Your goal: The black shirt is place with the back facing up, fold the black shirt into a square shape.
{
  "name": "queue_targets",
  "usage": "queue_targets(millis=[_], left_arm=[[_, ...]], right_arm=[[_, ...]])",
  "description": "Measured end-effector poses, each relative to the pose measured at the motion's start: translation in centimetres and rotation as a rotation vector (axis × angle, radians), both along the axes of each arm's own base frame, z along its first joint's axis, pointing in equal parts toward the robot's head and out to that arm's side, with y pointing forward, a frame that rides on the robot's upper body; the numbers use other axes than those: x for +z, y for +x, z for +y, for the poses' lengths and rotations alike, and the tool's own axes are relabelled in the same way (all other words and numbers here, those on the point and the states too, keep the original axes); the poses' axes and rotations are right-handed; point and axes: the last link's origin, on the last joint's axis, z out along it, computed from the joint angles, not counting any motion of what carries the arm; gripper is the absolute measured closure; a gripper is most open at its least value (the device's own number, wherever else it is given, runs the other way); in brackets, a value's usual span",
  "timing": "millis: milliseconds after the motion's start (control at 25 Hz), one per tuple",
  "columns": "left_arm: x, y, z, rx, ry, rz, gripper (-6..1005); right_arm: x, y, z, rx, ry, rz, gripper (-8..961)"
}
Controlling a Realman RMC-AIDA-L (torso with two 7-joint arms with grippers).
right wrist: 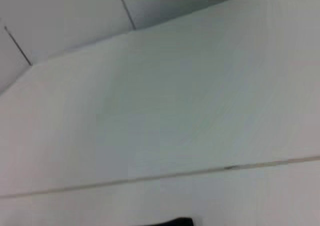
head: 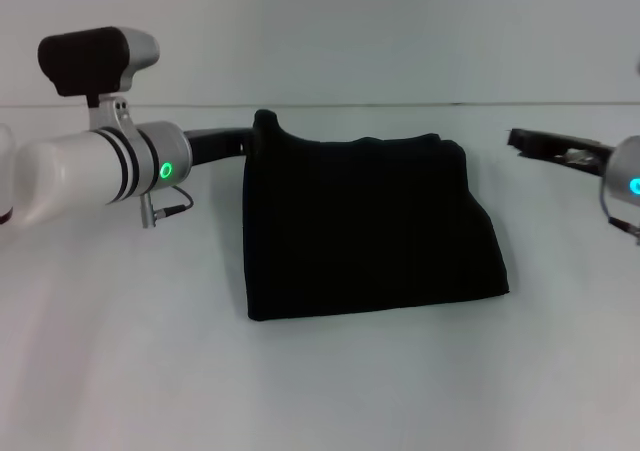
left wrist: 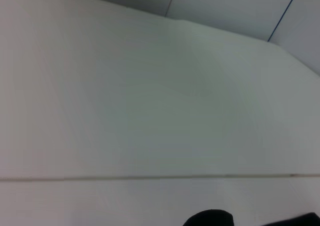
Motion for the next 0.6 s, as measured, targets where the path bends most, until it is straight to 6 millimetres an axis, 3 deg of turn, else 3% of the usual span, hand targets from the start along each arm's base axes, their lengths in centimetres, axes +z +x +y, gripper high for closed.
queue_targets(millis=[240,480,600], left_arm=[[0.1,1.3,0.7,-0.027,0.007,0.002,986],[0.1,2.4,1.2,-0.05,0.012,0.008,985],[0.1,2.7,1.4,-0.056,0.015,0.01,985]], right_arm=[[1.5,0.7,-0.7,0.032,0.017,0.082,852],[1.3,0.7,-1.1,0.051,0.022,0.103,748],[1.0,0.5,-1.2,0.056,0.017,0.105,530]])
